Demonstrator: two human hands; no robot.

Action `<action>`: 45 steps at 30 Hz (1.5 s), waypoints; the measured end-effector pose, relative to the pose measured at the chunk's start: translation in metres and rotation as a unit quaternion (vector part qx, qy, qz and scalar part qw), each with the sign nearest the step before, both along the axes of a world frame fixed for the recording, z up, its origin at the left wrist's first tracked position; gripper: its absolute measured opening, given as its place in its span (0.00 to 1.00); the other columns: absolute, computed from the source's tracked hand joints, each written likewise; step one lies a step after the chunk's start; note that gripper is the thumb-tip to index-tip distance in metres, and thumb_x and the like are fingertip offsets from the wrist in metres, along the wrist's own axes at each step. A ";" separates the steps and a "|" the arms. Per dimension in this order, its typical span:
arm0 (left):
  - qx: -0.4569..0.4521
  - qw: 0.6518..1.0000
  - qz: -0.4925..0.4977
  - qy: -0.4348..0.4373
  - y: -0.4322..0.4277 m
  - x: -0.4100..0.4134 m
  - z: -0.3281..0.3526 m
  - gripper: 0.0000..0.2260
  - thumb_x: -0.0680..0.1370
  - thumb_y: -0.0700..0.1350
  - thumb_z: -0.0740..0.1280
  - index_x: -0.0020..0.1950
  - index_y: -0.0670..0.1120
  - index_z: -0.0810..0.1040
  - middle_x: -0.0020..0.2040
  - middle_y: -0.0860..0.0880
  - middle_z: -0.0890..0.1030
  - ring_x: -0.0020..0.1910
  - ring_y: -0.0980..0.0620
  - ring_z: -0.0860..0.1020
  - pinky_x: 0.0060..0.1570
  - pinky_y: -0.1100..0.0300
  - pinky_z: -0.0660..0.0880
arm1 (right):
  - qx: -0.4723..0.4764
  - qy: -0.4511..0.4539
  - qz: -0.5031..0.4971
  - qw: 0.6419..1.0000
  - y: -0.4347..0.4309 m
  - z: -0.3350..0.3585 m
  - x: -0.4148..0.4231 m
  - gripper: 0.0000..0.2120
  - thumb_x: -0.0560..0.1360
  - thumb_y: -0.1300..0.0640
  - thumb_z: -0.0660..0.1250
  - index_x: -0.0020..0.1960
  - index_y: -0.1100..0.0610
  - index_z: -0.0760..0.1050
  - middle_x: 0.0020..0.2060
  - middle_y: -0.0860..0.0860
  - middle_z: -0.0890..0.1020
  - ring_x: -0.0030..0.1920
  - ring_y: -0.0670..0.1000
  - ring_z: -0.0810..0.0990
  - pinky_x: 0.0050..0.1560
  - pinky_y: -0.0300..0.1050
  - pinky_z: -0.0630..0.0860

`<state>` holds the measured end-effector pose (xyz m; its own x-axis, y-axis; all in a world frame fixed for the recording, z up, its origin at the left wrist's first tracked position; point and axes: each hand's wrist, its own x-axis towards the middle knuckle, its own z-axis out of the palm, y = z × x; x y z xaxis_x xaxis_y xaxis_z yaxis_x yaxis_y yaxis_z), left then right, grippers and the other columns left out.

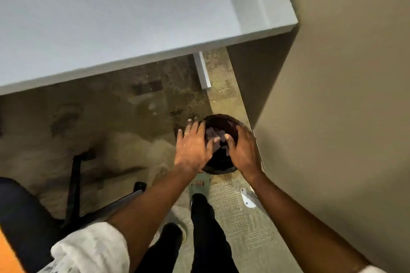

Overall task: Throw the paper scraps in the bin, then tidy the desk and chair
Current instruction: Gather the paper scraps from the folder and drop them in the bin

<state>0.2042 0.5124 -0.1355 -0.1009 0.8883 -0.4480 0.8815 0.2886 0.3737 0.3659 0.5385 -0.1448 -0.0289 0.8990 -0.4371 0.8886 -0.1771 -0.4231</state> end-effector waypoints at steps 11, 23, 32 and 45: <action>0.083 0.976 0.182 -0.086 -0.034 -0.086 0.166 0.33 0.82 0.63 0.57 0.82 0.47 0.57 0.83 0.48 0.56 0.83 0.49 0.52 0.79 0.46 0.59 | 0.078 0.026 0.060 0.995 -0.011 0.161 -0.081 0.26 0.82 0.45 0.59 0.73 0.61 0.67 0.71 0.58 0.72 0.73 0.58 0.69 0.72 0.52 0.68; 0.148 0.884 0.439 -0.063 -0.192 -0.232 0.212 0.33 0.81 0.62 0.59 0.82 0.48 0.58 0.82 0.48 0.58 0.82 0.50 0.53 0.80 0.52 0.56 | 0.075 0.143 0.241 0.957 -0.095 0.231 -0.288 0.27 0.82 0.47 0.61 0.75 0.63 0.66 0.74 0.60 0.69 0.76 0.58 0.65 0.77 0.51 0.62; 0.136 0.779 0.612 -0.024 -0.340 -0.295 0.188 0.31 0.83 0.57 0.61 0.81 0.44 0.59 0.82 0.44 0.60 0.82 0.48 0.56 0.79 0.53 0.56 | 0.022 0.170 0.417 0.892 -0.206 0.211 -0.406 0.26 0.82 0.47 0.61 0.74 0.63 0.67 0.73 0.60 0.70 0.75 0.58 0.66 0.75 0.52 0.63; 0.093 0.652 0.753 0.010 -0.505 -0.319 0.137 0.31 0.83 0.56 0.61 0.81 0.43 0.58 0.81 0.41 0.59 0.82 0.43 0.56 0.79 0.49 0.57 | -0.016 0.145 0.633 0.760 -0.346 0.158 -0.495 0.26 0.83 0.46 0.59 0.75 0.60 0.65 0.73 0.57 0.69 0.73 0.59 0.67 0.70 0.54 0.66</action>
